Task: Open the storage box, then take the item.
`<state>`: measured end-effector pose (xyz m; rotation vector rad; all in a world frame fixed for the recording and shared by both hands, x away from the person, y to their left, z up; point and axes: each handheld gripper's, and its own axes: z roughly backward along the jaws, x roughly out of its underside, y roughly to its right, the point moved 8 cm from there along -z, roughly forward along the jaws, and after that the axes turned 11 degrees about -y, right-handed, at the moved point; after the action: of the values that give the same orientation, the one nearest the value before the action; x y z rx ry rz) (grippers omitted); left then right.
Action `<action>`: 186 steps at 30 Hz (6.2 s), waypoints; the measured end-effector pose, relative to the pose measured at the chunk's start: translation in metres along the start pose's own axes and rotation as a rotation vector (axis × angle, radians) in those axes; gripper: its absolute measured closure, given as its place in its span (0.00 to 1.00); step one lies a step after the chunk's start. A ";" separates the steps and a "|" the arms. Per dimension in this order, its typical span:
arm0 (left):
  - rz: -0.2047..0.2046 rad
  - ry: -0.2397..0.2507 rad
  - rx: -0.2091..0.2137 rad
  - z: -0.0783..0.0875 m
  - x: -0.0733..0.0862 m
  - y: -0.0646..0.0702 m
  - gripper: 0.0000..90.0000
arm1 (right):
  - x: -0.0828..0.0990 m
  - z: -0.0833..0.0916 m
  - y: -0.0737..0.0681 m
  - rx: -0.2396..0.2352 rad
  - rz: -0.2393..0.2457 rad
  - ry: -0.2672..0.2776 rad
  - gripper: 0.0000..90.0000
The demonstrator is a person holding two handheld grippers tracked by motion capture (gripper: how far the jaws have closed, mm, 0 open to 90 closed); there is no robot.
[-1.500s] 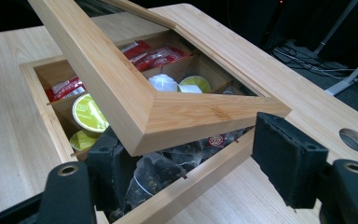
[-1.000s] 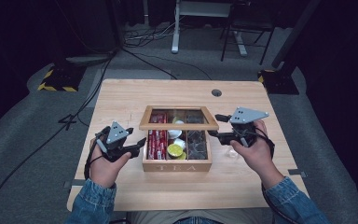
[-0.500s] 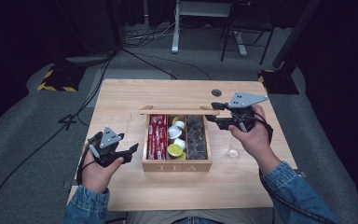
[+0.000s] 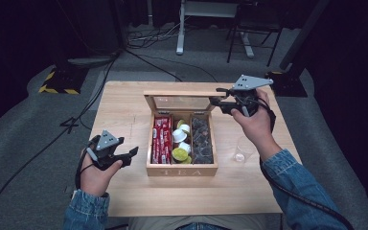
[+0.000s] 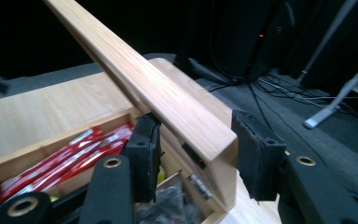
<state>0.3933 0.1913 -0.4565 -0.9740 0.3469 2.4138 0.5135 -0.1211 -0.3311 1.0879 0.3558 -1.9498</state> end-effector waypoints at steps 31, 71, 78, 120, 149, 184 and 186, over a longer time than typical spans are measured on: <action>0.048 -0.022 -0.037 0.013 0.029 -0.013 0.36 | -0.013 -0.055 0.061 0.014 -0.215 0.049 0.61; 0.051 -0.054 -0.012 -0.001 0.029 -0.016 0.34 | 0.020 -0.115 0.084 0.114 -0.284 -0.074 0.49; 0.048 -0.059 -0.009 -0.003 0.030 -0.016 0.34 | 0.020 -0.117 0.084 0.113 -0.280 -0.084 0.48; 0.044 -0.114 0.019 -0.023 0.013 -0.028 0.33 | 0.033 -0.029 0.017 -0.064 -0.208 -0.058 0.32; 0.046 -0.314 -0.014 -0.047 0.055 -0.032 0.31 | 0.092 -0.076 -0.046 -0.196 -0.153 -0.253 0.39; 0.046 -0.304 -0.006 -0.069 0.067 -0.034 0.30 | 0.112 -0.094 -0.060 -0.192 -0.061 -0.367 0.78; 0.050 -0.293 -0.004 -0.069 0.067 -0.035 0.30 | 0.108 -0.090 -0.058 -0.191 -0.067 -0.349 0.78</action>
<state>0.4108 0.2161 -0.5544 -0.6064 0.2622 2.5566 0.4903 -0.0915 -0.4785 0.6064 0.3793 -2.0707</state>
